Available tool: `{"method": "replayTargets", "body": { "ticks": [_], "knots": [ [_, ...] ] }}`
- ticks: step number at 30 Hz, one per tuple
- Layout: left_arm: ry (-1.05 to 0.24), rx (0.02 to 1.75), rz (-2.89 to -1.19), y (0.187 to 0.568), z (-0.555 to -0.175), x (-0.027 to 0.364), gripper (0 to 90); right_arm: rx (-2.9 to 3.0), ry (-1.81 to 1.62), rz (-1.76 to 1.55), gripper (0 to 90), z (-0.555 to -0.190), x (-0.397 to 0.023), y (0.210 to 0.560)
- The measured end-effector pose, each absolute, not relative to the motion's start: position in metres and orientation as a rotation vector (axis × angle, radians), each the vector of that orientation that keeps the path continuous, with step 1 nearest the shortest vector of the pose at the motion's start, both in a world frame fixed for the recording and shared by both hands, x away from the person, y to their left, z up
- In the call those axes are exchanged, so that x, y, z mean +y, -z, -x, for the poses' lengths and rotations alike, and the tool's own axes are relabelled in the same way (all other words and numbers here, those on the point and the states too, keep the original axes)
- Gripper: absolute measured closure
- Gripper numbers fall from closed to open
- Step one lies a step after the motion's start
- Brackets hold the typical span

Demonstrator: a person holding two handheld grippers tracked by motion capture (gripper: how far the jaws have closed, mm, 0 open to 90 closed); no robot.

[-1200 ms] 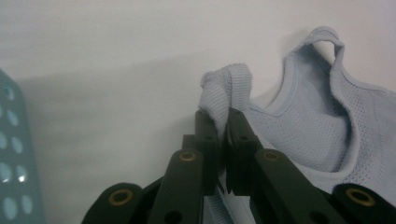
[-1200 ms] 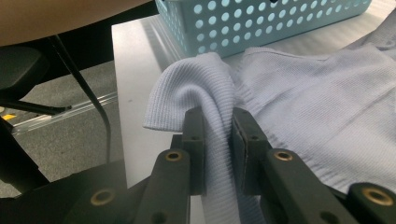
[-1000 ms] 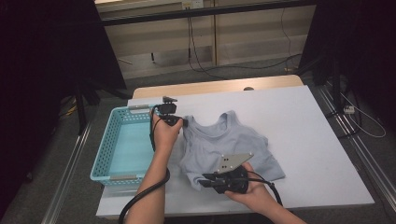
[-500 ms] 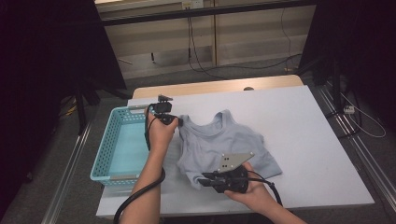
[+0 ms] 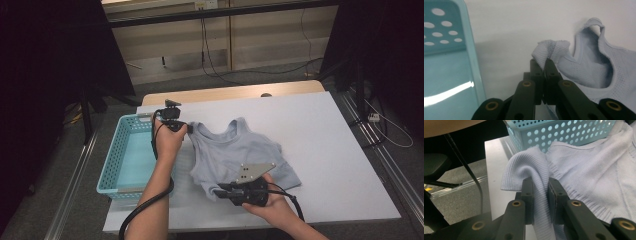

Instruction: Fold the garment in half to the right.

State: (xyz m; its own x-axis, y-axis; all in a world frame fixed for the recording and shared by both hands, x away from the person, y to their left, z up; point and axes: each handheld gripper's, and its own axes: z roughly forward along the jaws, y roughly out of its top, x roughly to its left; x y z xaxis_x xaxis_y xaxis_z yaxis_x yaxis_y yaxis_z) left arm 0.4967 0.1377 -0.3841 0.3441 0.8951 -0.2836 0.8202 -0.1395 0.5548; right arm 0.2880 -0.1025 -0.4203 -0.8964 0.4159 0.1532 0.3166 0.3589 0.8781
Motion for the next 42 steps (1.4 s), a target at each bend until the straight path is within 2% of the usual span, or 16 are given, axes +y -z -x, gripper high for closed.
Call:
{"method": "replayTargets", "body": {
  "ticks": [18,42],
  "knots": [
    [-0.151,1.497,-1.978,0.382,-0.501,0.137,88.8,2.463,-1.601,-0.726,76.8,-0.29,-0.113,0.421],
    [-0.09,1.438,-1.975,0.377,-0.51,0.107,88.7,2.334,-1.613,-0.896,78.0,-0.286,-0.159,0.415]
  ]
}}
